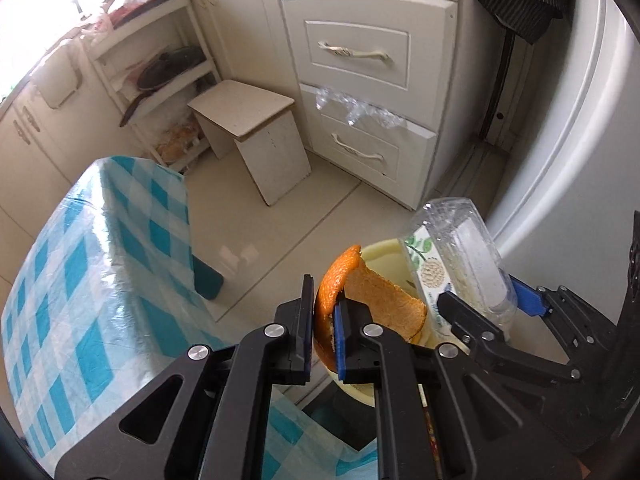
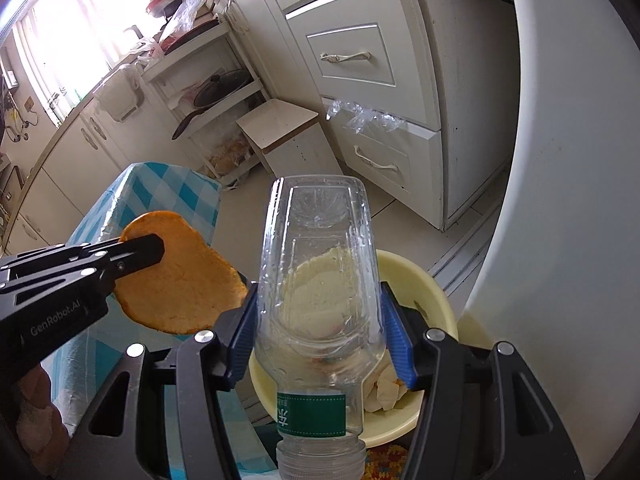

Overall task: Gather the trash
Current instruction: 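Open both tools to drop the peel and bottle into the yellow bin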

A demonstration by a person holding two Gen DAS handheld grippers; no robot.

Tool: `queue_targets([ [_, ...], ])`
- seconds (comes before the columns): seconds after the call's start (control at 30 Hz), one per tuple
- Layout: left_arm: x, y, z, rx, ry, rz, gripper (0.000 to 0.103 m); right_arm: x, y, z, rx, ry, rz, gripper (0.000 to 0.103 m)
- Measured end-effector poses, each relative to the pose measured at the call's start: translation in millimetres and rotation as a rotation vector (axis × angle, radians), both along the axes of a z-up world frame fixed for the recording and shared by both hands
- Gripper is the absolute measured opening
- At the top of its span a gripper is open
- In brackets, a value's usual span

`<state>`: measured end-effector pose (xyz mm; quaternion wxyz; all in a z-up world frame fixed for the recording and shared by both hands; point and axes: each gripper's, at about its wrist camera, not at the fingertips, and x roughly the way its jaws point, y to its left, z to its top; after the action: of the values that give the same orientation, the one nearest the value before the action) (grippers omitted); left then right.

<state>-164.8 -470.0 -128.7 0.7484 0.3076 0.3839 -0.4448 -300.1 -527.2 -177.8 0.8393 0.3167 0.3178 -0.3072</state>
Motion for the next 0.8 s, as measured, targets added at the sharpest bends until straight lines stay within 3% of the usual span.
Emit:
queue_targets([
  [0.17, -3.9, -5.4, -8.0, 0.034, 0.003, -0.015, 0.012, -0.1, -3.6, -5.6, 0.008, 0.011, -0.009, 0.057],
  [0.3, -4.2, -5.9, -8.1, 0.034, -0.003, -0.009, 0.022, -2.4, -4.0, -4.6, 0.013, 0.008, -0.016, 0.058],
  [0.47, -5.7, -2.8, -2.1, 0.016, -0.032, -0.009, 0.038, -3.4, 0.5, 2.7, 0.003, -0.002, -0.010, 0.061],
  [0.6, -7.1, 3.6, 11.3, -0.014, -0.083, 0.002, 0.060, -4.2, 6.4, 11.6, -0.006, -0.009, -0.004, 0.065],
  [0.8, -6.3, 21.1, 40.2, -0.069, -0.117, 0.025, 0.077, -9.5, 20.7, 33.3, -0.042, -0.018, -0.013, 0.077],
])
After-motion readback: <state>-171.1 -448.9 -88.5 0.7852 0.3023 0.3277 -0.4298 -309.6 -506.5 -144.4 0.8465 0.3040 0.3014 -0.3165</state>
